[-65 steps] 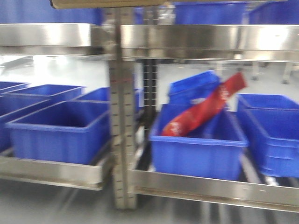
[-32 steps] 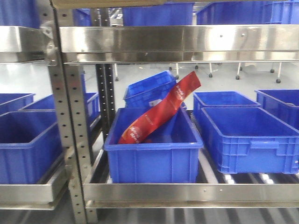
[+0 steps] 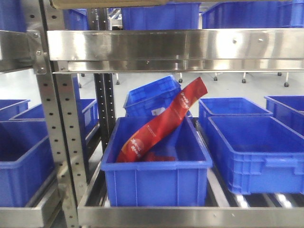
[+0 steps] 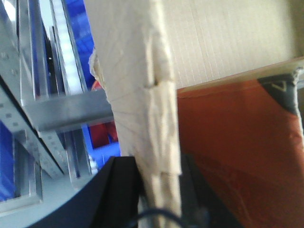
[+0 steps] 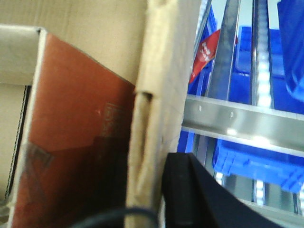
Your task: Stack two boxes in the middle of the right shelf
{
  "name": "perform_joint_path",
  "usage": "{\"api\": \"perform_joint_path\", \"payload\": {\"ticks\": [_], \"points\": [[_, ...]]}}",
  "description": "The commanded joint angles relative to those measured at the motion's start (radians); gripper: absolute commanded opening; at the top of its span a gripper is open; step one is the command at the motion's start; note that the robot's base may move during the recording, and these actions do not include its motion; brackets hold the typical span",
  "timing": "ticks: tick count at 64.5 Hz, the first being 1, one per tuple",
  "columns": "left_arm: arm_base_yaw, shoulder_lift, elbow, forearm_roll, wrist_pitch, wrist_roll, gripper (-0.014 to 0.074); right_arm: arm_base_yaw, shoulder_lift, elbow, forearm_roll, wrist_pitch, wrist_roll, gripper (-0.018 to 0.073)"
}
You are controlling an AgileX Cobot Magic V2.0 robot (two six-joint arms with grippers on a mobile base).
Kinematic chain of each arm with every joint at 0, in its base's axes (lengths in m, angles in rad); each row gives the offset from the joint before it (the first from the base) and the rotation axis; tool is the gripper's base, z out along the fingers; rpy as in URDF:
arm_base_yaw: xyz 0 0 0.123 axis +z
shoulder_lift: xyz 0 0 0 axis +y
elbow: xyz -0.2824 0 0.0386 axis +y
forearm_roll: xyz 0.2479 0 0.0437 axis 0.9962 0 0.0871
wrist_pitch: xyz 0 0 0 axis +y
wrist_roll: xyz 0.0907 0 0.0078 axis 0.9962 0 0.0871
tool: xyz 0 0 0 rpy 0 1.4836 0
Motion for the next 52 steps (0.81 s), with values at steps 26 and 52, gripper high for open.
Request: {"api": "perform_joint_path", "payload": {"ticks": [26, 52], "points": [[0.001, -0.02, -0.014, -0.029, -0.037, 0.011, -0.0111, -0.006, -0.005, -0.01, -0.025, -0.051, -0.008, -0.0155], [0.001, -0.02, -0.014, -0.029, -0.037, 0.011, -0.0111, -0.006, -0.005, -0.01, -0.025, -0.051, -0.008, -0.0155]]}}
